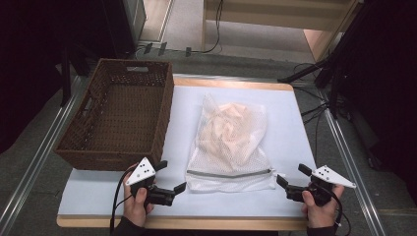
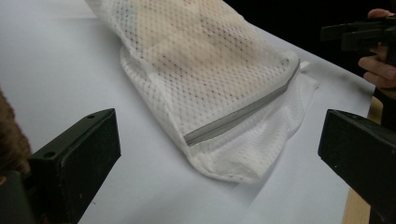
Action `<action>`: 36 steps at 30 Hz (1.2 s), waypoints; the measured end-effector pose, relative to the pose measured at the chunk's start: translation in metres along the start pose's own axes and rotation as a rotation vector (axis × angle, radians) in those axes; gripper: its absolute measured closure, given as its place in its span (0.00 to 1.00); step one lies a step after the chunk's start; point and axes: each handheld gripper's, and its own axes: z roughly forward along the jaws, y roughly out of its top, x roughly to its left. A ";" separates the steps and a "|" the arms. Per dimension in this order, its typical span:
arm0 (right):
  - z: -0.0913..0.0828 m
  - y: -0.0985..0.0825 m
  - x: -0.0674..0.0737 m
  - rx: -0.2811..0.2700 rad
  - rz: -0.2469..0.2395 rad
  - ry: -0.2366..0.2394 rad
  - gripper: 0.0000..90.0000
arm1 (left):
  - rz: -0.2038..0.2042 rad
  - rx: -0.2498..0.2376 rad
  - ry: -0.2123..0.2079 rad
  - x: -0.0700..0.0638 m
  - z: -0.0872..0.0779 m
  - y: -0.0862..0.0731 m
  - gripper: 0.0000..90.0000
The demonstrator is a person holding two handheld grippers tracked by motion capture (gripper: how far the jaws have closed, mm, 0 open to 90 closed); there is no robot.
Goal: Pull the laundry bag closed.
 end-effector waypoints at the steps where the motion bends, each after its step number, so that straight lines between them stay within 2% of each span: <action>1: 0.000 0.000 -0.001 0.000 -0.002 -0.003 0.01 | -0.004 -0.003 0.005 0.001 -0.003 -0.002 0.00; 13: -0.011 -0.004 -0.018 -0.013 0.033 -0.025 0.01 | 0.019 -0.008 0.034 0.012 -0.026 -0.009 0.00; 17: -0.014 -0.006 -0.024 -0.016 0.050 -0.034 0.01 | 0.009 -0.008 0.049 0.015 -0.030 -0.010 0.00; 36: -0.012 -0.008 -0.025 -0.001 0.058 -0.033 0.04 | 0.002 0.010 0.043 0.014 -0.023 -0.013 0.00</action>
